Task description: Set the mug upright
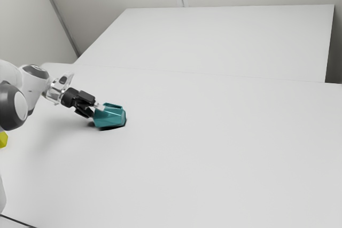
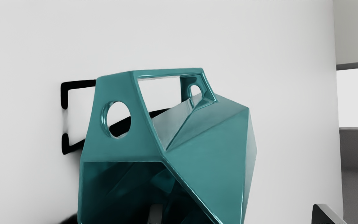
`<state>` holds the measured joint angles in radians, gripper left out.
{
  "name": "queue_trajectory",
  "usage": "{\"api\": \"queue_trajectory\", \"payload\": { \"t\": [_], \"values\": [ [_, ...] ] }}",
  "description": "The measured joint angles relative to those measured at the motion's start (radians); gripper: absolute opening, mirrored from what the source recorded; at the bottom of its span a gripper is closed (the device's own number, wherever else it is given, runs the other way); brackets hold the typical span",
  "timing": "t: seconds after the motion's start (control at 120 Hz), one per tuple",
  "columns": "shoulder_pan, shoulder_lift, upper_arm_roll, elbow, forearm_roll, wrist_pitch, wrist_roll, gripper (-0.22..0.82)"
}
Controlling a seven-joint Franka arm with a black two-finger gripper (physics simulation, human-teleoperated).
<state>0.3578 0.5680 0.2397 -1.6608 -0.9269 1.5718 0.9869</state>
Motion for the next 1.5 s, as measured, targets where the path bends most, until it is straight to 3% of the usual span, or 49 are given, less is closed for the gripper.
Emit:
{"api": "queue_trajectory", "payload": {
  "t": [0.333,0.5,0.908,1.158,1.5],
  "values": [
    [-0.001,-0.010,-0.007,0.007,-0.026,0.005,0.028,0.01],
    [-0.005,-0.014,-0.025,0.008,-0.029,0.006,0.036,-0.11],
    [-0.061,-0.118,-0.040,-0.006,0.043,0.045,0.039,-0.15],
    [-0.227,-0.259,-0.043,-0.108,0.271,0.200,-0.007,-0.16],
    [-0.451,-0.338,-0.029,-0.228,0.687,0.429,-0.116,-0.16]
  ]
}}
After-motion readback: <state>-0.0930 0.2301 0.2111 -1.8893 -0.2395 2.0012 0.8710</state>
